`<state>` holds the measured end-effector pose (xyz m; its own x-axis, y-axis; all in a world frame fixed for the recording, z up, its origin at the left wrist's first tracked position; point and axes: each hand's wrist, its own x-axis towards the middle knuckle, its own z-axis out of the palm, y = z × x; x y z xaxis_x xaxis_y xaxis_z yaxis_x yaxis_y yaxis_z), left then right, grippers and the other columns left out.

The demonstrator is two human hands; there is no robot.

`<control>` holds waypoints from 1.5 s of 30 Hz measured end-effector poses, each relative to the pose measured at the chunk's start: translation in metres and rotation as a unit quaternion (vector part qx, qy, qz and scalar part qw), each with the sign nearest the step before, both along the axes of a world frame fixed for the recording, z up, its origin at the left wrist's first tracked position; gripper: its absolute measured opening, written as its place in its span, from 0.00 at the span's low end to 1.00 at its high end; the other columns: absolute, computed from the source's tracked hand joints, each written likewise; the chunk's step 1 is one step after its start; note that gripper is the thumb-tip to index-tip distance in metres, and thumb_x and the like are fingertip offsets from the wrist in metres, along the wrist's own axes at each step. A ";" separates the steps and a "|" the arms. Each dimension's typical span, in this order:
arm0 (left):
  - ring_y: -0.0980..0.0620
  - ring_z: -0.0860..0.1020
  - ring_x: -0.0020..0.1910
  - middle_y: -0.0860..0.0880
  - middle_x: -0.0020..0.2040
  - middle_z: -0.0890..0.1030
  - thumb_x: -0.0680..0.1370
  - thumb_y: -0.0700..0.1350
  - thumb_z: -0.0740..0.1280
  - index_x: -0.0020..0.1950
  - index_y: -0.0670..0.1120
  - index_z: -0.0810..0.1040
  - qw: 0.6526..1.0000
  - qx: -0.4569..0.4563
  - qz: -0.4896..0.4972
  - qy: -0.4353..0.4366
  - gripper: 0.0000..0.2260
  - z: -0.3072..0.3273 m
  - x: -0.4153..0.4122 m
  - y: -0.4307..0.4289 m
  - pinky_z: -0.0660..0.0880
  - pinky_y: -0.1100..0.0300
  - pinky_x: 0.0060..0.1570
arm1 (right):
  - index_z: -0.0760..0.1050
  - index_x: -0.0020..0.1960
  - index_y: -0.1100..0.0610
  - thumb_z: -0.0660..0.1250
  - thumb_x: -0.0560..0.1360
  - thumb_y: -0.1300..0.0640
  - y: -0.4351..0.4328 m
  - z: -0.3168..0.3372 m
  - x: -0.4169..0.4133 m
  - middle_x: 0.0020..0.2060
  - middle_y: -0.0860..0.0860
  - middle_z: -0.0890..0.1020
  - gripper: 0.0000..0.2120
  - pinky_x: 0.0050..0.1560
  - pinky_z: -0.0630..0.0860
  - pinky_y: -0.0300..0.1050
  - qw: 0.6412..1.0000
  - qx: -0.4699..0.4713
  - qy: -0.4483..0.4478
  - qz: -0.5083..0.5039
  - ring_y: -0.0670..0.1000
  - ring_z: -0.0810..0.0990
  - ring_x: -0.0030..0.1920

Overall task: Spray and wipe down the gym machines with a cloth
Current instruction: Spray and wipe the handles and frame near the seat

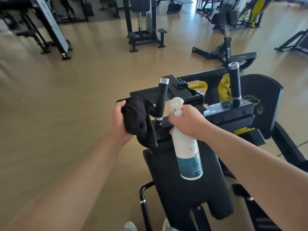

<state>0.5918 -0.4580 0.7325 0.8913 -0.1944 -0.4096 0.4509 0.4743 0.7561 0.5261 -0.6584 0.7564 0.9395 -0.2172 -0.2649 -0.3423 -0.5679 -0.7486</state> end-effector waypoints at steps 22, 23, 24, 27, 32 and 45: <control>0.54 0.82 0.44 0.54 0.47 0.84 0.69 0.53 0.77 0.49 0.57 0.77 0.794 0.493 -0.227 -0.276 0.12 -0.014 0.031 -0.033 0.80 0.56 0.43 | 0.68 0.44 0.51 0.71 0.79 0.51 -0.010 -0.001 0.007 0.42 0.50 0.78 0.12 0.34 0.73 0.42 0.999 -0.037 0.004 -0.030 0.48 0.79 0.40; 0.55 0.81 0.44 0.53 0.45 0.83 0.70 0.52 0.77 0.46 0.57 0.76 0.794 0.497 -0.203 -0.285 0.12 -0.012 0.026 -0.039 0.80 0.56 0.44 | 0.68 0.46 0.51 0.70 0.79 0.51 -0.010 -0.002 0.007 0.42 0.50 0.77 0.11 0.34 0.73 0.41 0.999 -0.039 0.004 -0.027 0.48 0.78 0.40; 0.55 0.80 0.43 0.53 0.43 0.82 0.71 0.49 0.76 0.44 0.56 0.75 0.797 0.497 -0.181 -0.291 0.10 -0.011 0.023 -0.048 0.78 0.58 0.42 | 0.69 0.50 0.52 0.70 0.79 0.51 -0.010 -0.002 0.007 0.42 0.49 0.77 0.11 0.35 0.73 0.41 0.999 -0.037 0.003 -0.025 0.48 0.78 0.40; 0.54 0.81 0.42 0.51 0.41 0.82 0.72 0.47 0.74 0.46 0.51 0.79 0.829 0.467 -0.132 -0.277 0.06 -0.008 0.021 -0.069 0.76 0.59 0.38 | 0.68 0.50 0.51 0.70 0.80 0.52 -0.012 -0.003 0.005 0.41 0.49 0.76 0.11 0.35 0.73 0.40 0.999 -0.020 -0.012 -0.032 0.47 0.78 0.40; 0.55 0.82 0.43 0.54 0.40 0.84 0.70 0.44 0.74 0.43 0.52 0.82 0.861 0.408 -0.104 -0.285 0.05 0.001 0.033 -0.079 0.79 0.57 0.44 | 0.67 0.45 0.49 0.70 0.80 0.52 -0.018 -0.007 0.002 0.41 0.48 0.77 0.12 0.34 0.72 0.40 0.999 -0.030 -0.004 -0.022 0.47 0.78 0.39; 0.56 0.78 0.41 0.51 0.41 0.80 0.76 0.40 0.70 0.47 0.51 0.77 0.838 0.398 -0.219 -0.303 0.06 0.011 0.040 -0.077 0.77 0.60 0.43 | 0.70 0.47 0.50 0.71 0.78 0.52 -0.031 -0.027 -0.008 0.43 0.52 0.87 0.09 0.44 0.82 0.47 0.999 0.006 0.011 -0.050 0.51 0.85 0.42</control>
